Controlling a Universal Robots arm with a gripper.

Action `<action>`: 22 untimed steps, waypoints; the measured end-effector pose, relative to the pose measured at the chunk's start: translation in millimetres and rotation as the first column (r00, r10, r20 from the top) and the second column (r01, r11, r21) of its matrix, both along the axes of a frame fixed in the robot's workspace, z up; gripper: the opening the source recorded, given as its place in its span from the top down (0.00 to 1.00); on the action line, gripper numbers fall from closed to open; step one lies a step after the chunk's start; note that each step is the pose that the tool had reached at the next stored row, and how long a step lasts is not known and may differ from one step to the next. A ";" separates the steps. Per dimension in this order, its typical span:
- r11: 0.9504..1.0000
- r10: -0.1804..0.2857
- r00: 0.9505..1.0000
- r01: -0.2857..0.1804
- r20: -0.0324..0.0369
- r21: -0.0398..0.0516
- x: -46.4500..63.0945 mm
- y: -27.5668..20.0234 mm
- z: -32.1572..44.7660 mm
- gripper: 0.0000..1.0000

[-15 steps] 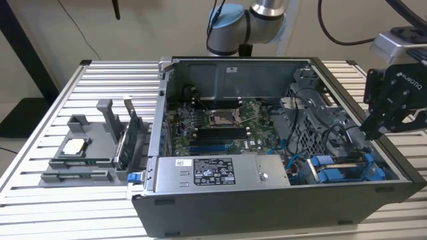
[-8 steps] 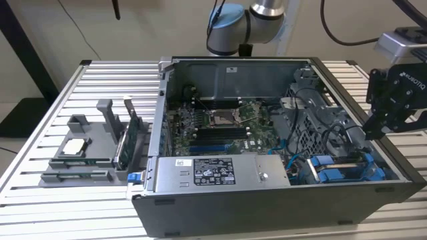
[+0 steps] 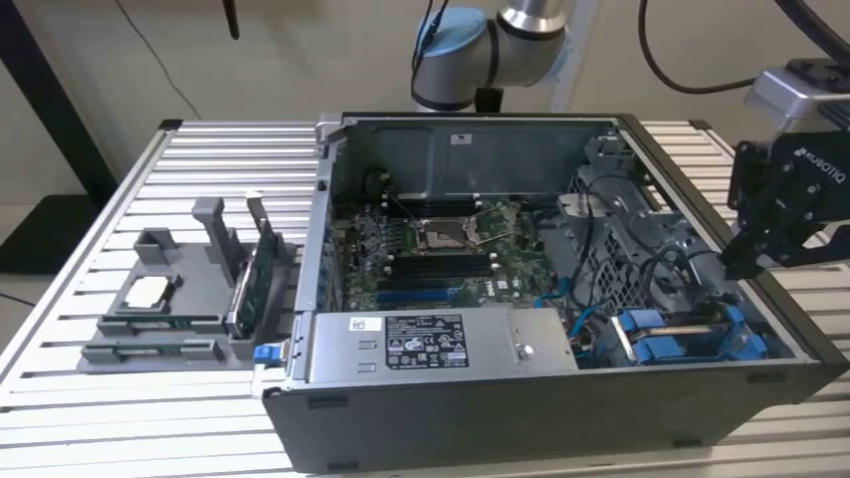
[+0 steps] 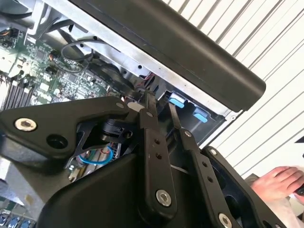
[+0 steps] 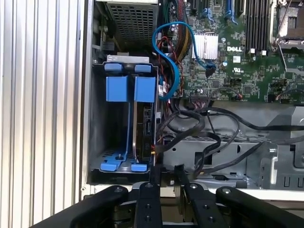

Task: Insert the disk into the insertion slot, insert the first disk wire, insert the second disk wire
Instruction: 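Insert the second disk wire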

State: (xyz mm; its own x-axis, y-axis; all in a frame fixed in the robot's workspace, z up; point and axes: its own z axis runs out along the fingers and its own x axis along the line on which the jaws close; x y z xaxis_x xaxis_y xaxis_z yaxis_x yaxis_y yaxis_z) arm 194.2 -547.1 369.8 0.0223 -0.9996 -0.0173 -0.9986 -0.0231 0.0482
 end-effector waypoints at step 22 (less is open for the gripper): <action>1.000 -0.001 0.999 0.000 -0.052 -0.017 4.4 -0.5 4.0 0.68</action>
